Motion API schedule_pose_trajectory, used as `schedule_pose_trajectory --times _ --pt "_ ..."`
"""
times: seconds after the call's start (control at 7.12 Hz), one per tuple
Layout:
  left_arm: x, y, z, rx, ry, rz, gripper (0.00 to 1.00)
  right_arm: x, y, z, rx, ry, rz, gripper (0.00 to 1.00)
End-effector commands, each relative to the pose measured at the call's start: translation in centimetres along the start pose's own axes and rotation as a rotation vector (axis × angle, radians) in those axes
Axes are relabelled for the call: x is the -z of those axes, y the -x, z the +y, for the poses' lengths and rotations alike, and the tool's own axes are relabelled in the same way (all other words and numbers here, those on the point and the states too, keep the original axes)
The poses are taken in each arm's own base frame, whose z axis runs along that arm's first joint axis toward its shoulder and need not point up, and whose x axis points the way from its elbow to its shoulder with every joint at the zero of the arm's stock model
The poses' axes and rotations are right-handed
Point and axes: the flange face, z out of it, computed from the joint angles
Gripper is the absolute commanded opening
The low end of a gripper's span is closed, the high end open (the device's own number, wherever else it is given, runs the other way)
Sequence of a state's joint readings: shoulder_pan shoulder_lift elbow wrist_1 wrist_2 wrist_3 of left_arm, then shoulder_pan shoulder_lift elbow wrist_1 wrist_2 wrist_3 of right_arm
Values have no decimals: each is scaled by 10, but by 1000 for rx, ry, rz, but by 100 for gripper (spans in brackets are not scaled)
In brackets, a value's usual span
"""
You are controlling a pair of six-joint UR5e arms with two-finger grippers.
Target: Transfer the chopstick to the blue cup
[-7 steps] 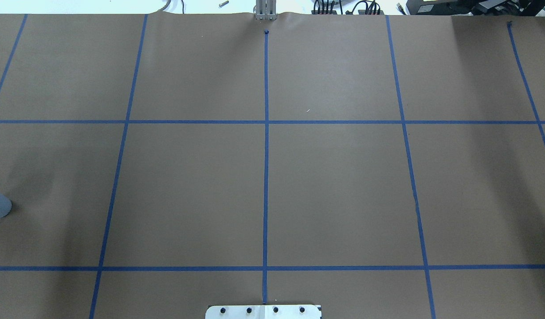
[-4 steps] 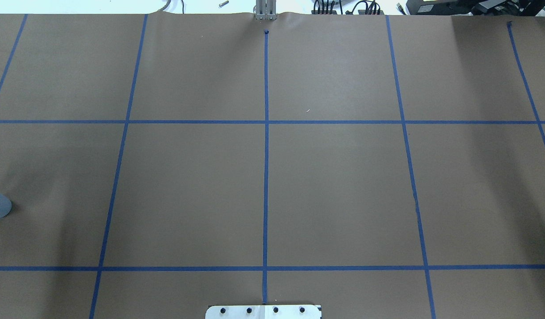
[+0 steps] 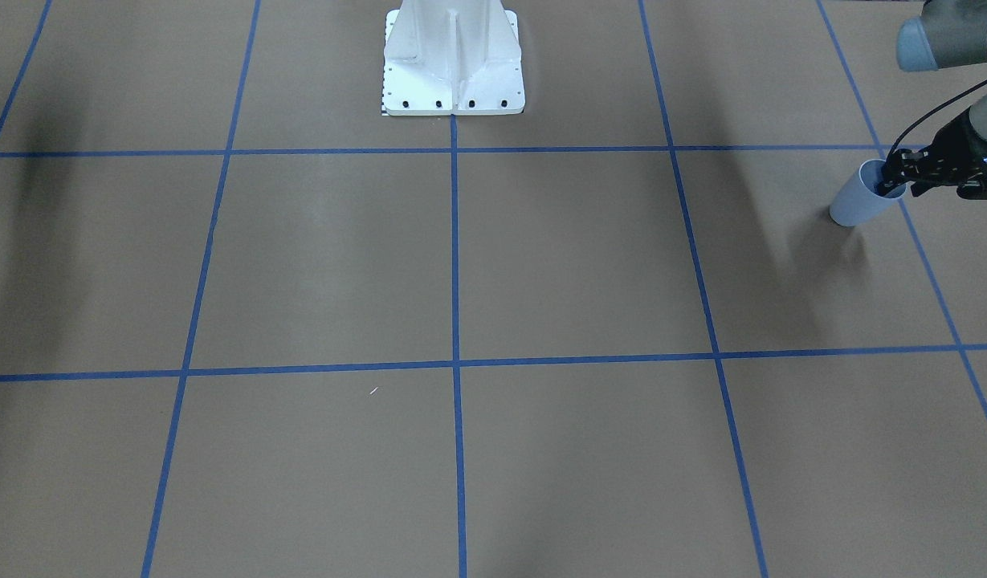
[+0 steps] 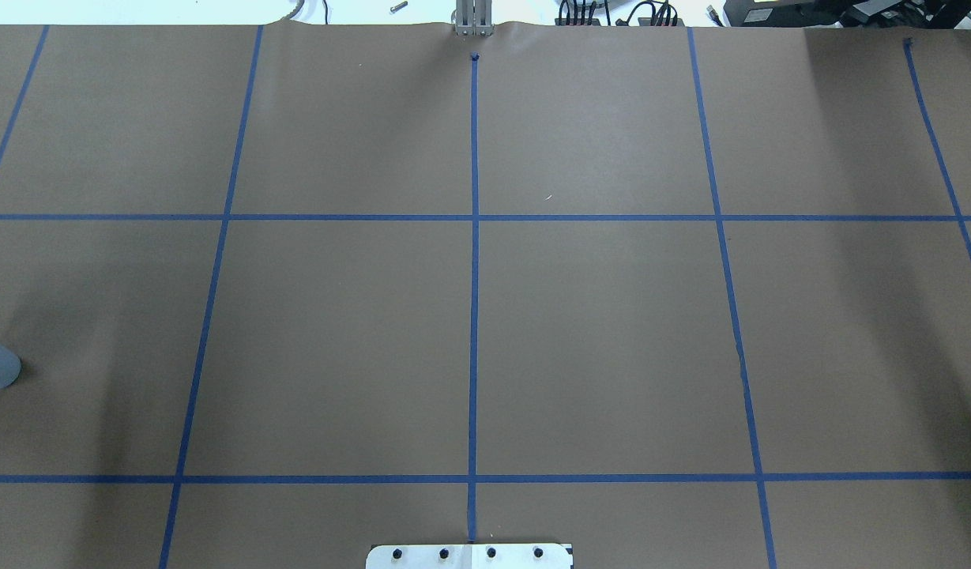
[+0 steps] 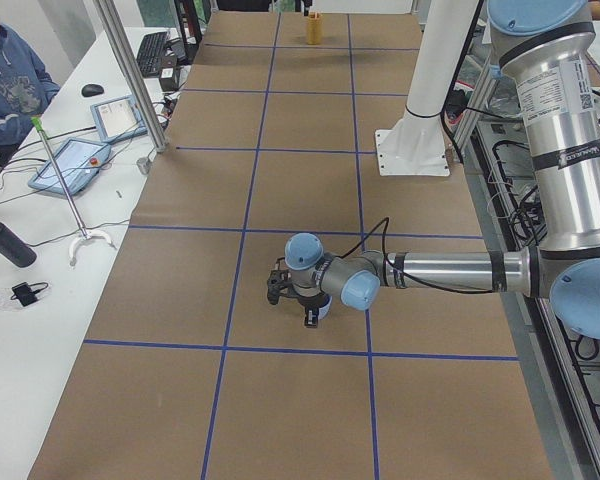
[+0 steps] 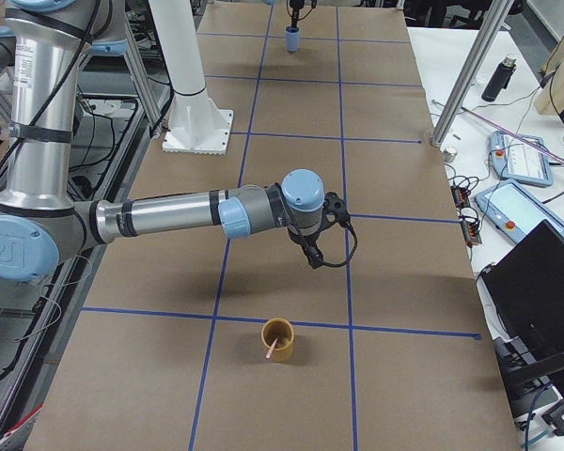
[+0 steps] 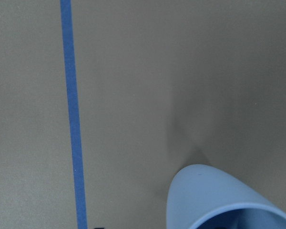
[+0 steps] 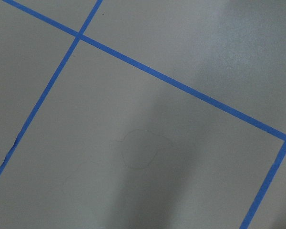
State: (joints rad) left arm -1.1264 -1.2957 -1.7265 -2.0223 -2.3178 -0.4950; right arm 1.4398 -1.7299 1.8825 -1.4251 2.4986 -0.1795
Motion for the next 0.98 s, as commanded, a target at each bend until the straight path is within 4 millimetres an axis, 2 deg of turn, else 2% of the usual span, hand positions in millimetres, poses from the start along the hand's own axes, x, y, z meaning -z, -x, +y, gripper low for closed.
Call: schedule_pose_trajectory --times 0.0,0.14,0.28,0.42,0.56,0.7,0.84 --pt "2 -6 -5 -6 -2 13 0 -1 -1 -1 -1 2 1 100" --pt "11 -23 -17 -2 -20 36 0 -1 0 -2 2 2 0 100" --pt "20 -50 -31 -12 0 123 0 -1 -1 -4 3 0 4 100" --pt "39 -94 -68 5 33 198 0 -2 -2 -5 -6 2 4 100" --pt "74 -156 -116 73 35 203 0 -2 -2 -5 -17 3 6 100" --pt "111 -220 -155 132 17 220 0 -5 -1 -5 -39 7 4 100" --pt "138 -301 -178 178 21 249 0 -8 1 -6 -43 14 3 100"
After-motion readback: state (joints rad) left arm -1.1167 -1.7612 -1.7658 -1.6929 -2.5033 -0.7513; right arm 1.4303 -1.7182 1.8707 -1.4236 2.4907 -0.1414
